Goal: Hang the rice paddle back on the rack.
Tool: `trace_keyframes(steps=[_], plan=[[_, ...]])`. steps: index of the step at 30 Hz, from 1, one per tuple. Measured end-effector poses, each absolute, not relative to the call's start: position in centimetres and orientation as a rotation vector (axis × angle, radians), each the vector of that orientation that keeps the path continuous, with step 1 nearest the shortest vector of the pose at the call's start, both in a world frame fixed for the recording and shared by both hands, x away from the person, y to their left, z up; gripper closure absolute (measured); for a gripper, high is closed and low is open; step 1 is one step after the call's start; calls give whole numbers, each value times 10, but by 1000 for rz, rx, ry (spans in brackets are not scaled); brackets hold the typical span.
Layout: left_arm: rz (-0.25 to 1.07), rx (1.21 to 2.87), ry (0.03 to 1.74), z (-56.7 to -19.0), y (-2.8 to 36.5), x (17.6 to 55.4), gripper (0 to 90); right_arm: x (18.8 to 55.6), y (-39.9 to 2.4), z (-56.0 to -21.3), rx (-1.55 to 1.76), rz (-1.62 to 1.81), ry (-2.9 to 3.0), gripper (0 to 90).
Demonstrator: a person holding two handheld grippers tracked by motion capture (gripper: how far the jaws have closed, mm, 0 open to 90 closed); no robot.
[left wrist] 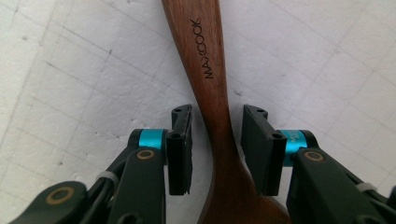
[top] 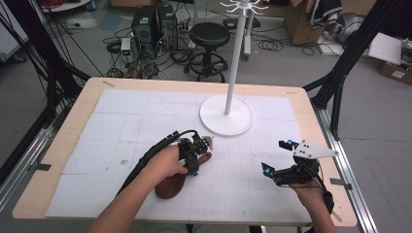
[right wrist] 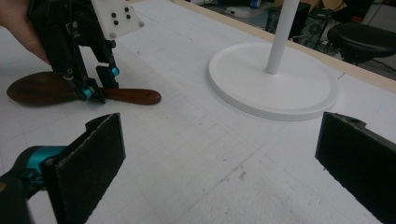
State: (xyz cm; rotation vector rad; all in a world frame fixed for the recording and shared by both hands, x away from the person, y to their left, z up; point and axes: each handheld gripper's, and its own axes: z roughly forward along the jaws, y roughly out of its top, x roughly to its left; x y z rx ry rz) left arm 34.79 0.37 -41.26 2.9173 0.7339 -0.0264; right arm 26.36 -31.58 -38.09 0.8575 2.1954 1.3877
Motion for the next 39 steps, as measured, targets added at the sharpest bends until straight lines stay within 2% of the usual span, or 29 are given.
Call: trace_keyframes(steps=[17,23,26,39], plan=[[5,2937,745,-413,0,346,687,264,-314,-381,847,1379,2200,5],[-5,2943,736,-412,-1,346,728,264,-313,-382,850,1381,2205,5],[-11,2948,704,-412,-1,346,779,264,-313,-382,845,1382,2206,5],[-7,2949,654,-412,1,345,784,264,-313,-383,848,1377,2212,5]])
